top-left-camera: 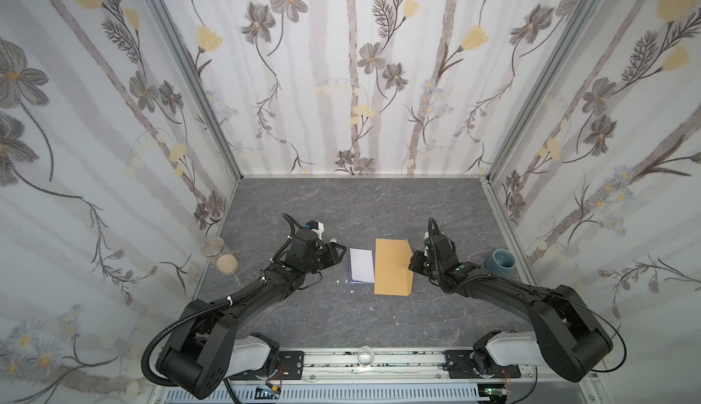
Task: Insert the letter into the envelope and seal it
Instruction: 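Drag the tan envelope toward the folded sheet with the right gripper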
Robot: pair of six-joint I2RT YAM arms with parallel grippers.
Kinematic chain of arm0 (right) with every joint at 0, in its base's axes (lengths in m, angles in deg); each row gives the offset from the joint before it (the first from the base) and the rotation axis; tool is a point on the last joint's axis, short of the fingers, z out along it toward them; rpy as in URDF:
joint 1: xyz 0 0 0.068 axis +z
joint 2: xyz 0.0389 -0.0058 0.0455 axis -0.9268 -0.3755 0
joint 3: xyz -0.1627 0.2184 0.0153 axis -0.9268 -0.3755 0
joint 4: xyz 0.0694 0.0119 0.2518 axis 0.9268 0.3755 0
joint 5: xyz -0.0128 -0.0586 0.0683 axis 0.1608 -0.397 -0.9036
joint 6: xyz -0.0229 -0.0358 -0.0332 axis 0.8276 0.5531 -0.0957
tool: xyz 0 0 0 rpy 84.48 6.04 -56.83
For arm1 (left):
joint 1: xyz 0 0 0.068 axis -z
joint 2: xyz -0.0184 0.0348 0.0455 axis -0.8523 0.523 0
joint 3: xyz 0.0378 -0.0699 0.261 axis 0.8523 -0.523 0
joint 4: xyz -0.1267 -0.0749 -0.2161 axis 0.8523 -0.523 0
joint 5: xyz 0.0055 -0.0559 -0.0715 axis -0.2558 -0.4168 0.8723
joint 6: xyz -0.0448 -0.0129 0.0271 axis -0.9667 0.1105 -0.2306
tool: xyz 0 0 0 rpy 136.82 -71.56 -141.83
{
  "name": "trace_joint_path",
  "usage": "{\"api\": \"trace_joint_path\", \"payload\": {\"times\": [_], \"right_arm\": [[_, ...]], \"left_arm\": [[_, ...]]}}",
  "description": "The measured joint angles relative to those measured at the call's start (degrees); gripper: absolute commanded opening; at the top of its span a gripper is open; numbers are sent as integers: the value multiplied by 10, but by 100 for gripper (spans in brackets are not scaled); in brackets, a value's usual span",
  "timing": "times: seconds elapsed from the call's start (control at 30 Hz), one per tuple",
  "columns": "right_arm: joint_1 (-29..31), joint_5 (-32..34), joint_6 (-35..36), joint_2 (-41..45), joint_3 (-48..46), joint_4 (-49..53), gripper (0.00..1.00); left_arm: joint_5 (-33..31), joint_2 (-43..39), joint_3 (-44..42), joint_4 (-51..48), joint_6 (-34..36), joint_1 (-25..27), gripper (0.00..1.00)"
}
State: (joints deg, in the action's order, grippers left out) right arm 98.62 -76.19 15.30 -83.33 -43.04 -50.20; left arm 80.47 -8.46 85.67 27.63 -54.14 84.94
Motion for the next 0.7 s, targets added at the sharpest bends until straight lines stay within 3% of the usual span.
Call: {"api": "trace_joint_path", "payload": {"times": [0.2,0.7], "right_arm": [[0,8,16,-13,17,6,27],[0,10,49,-30,53,9,35]], "left_arm": [[-2,-2,-1,0,0,0,46],[-2,4,-5,0,2,0,47]]}}
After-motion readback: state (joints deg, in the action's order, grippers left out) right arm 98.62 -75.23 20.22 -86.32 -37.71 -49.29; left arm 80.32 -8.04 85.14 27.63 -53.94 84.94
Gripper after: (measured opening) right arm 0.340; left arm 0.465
